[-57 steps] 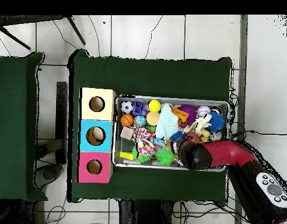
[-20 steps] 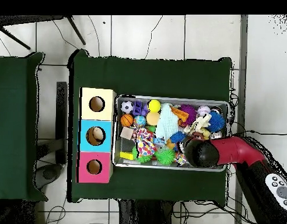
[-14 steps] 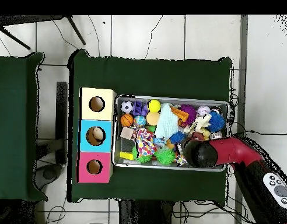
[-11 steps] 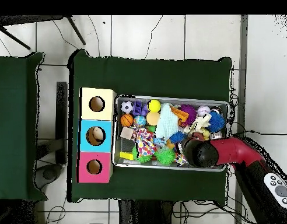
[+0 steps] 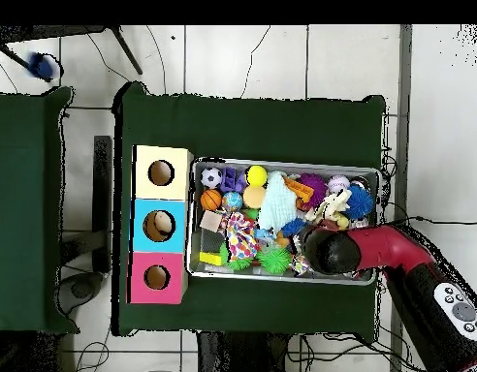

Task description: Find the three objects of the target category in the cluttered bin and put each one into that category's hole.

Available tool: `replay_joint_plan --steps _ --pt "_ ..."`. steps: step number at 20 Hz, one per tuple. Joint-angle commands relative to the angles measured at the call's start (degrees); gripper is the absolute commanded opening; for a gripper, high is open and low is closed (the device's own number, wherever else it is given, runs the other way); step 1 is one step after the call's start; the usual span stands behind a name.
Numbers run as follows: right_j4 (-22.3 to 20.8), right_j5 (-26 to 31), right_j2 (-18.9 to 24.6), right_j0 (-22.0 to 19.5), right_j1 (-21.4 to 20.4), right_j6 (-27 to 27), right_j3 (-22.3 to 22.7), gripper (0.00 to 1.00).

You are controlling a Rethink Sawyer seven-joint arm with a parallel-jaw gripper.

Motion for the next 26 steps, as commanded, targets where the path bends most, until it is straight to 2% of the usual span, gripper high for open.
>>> replay_joint_plan --steps 1,6,7,10,14,19,21,26 --pt "-2.59 1.61 2.29 -0.70 6.10 -15.20 -4.73 1.00" --pt "-2.55 2.21 2.18 -0.80 6.19 -15.58 -4.49 1.00" --pt "-2.77 2.74 1.89 -0.61 6.04 -15.78 -4.64 0.00" --pt "-1.05 3.79 2.77 -1.21 5.63 -15.93 -4.32 0.00" --pt "1.23 7.68 4.10 -2.18 2.45 -18.43 -2.56 0.00" --pt "1.44 8.02 5.43 -2.73 0.72 -18.56 -0.74 0.00" --pt "2.29 8.58 6.49 -2.79 -0.92 -18.21 0.29 0.00" --pt "8.57 13.94 9.71 -1.76 -9.50 -15.34 2.89 0.00"
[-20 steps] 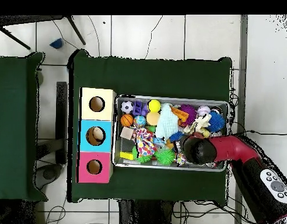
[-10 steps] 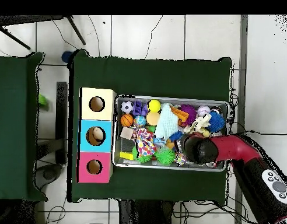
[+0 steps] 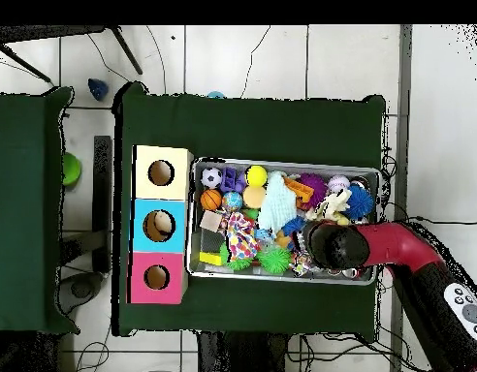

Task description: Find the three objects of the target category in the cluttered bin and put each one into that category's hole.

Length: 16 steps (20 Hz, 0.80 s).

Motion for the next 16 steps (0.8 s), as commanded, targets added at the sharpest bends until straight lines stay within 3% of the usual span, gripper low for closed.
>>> replay_joint_plan --steps 1,9,16 --pt "6.85 10.84 6.87 0.68 -9.62 -14.55 3.24 0.00" --pt "11.66 15.22 7.54 4.51 -18.01 -9.06 4.90 0.00" --pt "13.51 15.77 5.10 9.04 -23.24 -4.56 5.86 0.00"
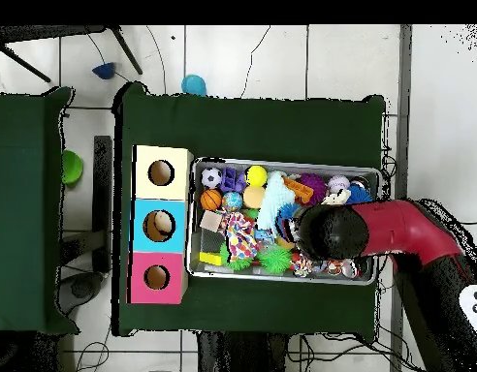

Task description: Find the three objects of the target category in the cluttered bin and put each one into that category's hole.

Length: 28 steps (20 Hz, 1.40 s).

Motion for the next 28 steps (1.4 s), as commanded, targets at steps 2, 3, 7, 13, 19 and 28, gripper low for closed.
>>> replay_joint_plan --steps 2,3,7,13,19,28 --pt "3.87 6.04 1.36 4.48 -7.75 -3.20 3.67 0.00" --pt "4.46 5.73 1.19 4.90 -8.13 -2.67 4.01 0.00" --pt "7.81 3.69 0.97 7.71 -9.00 1.09 5.18 0.00" --pt "8.52 -2.64 -1.41 12.19 -5.65 5.79 4.17 0.00" --pt "5.87 -7.62 -4.94 15.94 -1.85 8.41 2.04 0.00" --pt "3.77 -11.40 -10.39 19.32 0.87 8.75 0.22 0.00"
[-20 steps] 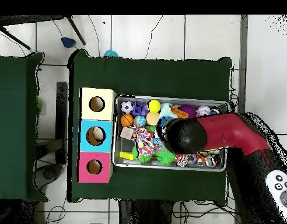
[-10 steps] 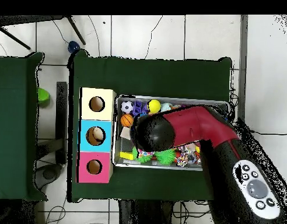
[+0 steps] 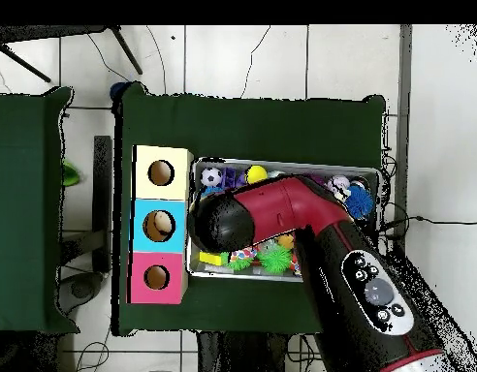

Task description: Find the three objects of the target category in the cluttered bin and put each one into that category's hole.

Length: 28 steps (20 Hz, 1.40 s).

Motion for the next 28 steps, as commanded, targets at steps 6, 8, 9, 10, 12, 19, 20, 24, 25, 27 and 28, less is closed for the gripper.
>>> replay_joint_plan --steps 6,8,9,10,12,19,20,24,25,27,28 --pt "-2.75 -4.88 -9.49 2.70 4.24 8.32 -1.49 0.00" --pt "-2.37 -5.01 -10.04 2.93 4.33 8.04 -1.70 0.00" --pt "-2.17 -5.06 -10.26 3.03 4.37 7.91 -1.78 0.00" --pt "-2.11 -5.11 -10.45 3.10 4.45 7.67 -1.87 0.00" --pt "-2.03 -5.29 -10.84 3.35 4.59 7.42 -2.10 0.00" --pt "-2.30 -6.19 -10.85 3.89 4.85 4.93 -2.40 1.00" --pt "-0.43 -6.79 -10.08 3.47 4.33 5.84 -1.97 1.00" --pt "1.05 -1.55 -9.47 2.88 1.85 3.10 -1.37 1.00" --pt "1.26 -1.37 -9.27 2.78 1.75 2.89 -1.43 1.00" --pt "2.29 -0.96 -8.98 2.45 1.02 3.04 -1.25 1.00" --pt "2.60 -0.31 -8.94 2.32 1.06 2.75 -1.71 1.00"
